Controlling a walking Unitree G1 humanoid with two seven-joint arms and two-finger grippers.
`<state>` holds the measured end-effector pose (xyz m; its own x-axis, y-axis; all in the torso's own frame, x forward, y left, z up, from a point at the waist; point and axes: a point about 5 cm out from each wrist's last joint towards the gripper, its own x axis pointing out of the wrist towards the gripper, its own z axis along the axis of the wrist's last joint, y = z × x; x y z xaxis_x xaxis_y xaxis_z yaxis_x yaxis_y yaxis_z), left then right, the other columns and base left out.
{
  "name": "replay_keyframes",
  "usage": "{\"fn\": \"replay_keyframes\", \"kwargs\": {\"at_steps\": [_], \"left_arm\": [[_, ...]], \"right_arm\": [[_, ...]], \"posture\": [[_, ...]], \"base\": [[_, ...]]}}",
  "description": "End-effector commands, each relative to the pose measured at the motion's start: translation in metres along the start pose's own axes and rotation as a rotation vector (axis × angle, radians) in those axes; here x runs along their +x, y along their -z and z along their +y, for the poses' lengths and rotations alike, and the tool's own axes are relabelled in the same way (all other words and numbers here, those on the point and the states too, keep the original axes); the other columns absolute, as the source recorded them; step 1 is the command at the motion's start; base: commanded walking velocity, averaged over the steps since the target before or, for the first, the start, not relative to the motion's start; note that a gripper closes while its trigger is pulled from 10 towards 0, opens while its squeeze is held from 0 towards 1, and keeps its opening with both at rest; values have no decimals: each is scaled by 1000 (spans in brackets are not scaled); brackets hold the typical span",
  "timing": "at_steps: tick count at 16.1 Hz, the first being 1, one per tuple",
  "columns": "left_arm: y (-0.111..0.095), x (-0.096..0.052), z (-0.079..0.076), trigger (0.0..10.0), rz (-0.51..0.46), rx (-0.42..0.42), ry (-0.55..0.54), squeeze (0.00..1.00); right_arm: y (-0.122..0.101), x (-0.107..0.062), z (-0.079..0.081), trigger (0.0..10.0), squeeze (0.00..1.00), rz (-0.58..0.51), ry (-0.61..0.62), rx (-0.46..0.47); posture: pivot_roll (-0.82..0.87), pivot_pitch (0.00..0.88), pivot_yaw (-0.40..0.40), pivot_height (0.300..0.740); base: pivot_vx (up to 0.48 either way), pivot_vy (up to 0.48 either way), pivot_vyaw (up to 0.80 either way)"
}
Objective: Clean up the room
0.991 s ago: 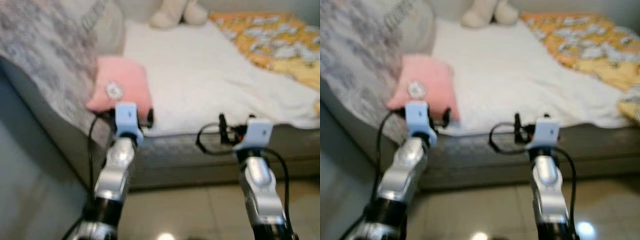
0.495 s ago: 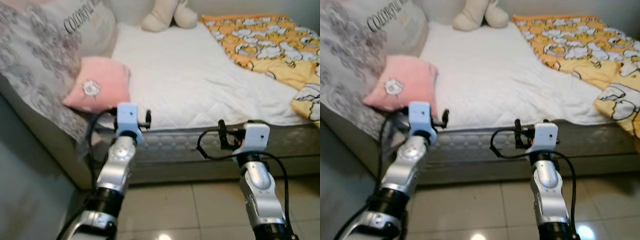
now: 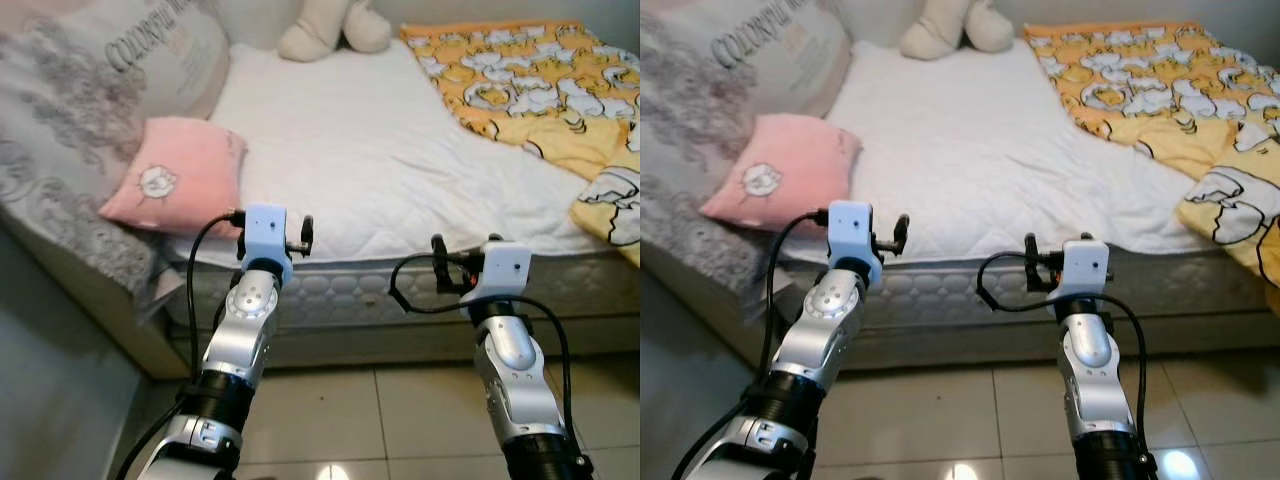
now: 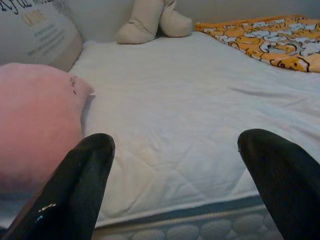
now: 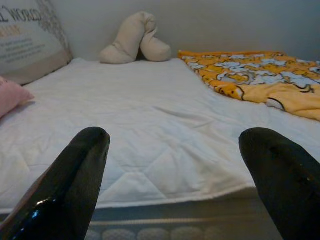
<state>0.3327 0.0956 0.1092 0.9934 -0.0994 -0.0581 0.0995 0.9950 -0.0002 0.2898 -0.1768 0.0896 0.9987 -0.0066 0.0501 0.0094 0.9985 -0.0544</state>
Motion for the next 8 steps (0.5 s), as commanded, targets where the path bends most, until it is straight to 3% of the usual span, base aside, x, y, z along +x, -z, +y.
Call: {"fn": "replay_keyframes", "kwargs": {"at_steps": [1, 4, 6, 8], "left_arm": [[2, 0, 7, 10000, 4, 17, -4, 0], [0, 2, 4, 10000, -18, -27, 5, 0], [-11, 3, 12, 10000, -141, -36, 25, 0], [2, -15, 26, 10000, -178, 3, 57, 0]], "right_arm": [[1, 2, 7, 10000, 0, 2, -17, 10], [1, -2, 3, 10000, 0, -40, -17, 19], [-2, -1, -1, 10000, 0, -105, -5, 52], [6, -8, 0, 10000, 0, -108, -52, 68]], "posture": [[-96, 0, 61, 740], [-93, 0, 66, 740], [-97, 0, 67, 740], [-97, 0, 65, 740]], "base": [[277, -390, 0], [172, -406, 0], [126, -202, 0], [0, 0, 0]]}}
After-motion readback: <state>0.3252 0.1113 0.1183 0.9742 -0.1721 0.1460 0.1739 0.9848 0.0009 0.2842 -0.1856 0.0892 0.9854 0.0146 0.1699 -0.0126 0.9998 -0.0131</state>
